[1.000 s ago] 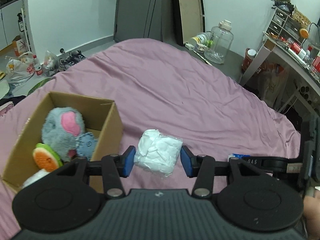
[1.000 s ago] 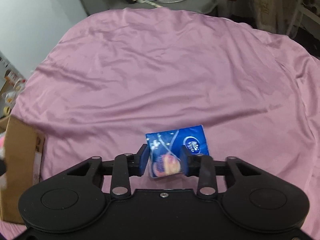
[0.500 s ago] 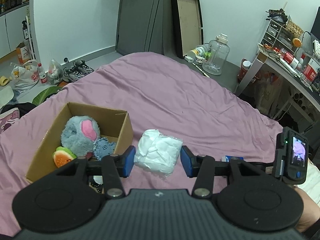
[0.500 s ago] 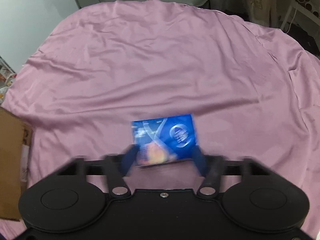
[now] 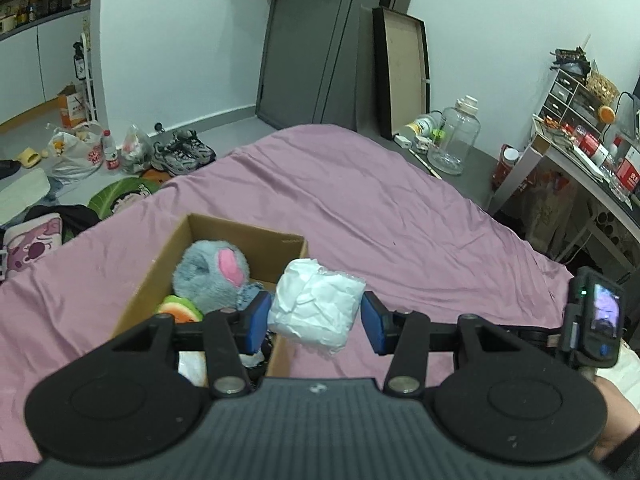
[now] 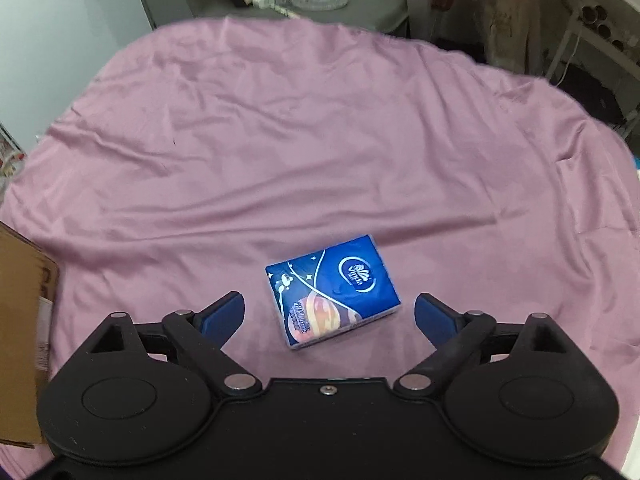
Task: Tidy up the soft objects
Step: 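Carry the tissue wad with the left gripper while the right carries the tissue pack to the box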
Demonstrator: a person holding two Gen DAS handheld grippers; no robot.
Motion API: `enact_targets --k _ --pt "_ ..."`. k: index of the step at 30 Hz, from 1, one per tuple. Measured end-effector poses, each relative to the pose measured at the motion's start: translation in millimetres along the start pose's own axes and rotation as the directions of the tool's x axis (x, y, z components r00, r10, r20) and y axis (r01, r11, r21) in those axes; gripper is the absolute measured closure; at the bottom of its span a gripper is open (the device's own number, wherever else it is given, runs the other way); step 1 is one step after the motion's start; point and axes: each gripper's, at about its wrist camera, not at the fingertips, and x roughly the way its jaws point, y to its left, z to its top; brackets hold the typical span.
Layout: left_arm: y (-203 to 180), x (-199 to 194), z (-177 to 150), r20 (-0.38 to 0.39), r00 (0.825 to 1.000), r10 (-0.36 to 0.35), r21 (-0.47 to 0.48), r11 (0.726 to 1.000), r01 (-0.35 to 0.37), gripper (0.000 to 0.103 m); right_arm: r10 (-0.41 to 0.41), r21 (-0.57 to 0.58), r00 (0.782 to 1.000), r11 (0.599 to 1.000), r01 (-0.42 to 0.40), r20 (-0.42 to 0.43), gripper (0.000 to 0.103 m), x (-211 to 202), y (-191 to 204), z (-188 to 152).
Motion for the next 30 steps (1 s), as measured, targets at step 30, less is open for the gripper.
enact_targets --k 30 --pt "60 -3 15 -0.005 0.992 0.122 -0.03 0.992 -0.122 0.055 0.062 -0.119 0.995 0.992 -0.053 0.072 0.025 -35 18 -6"
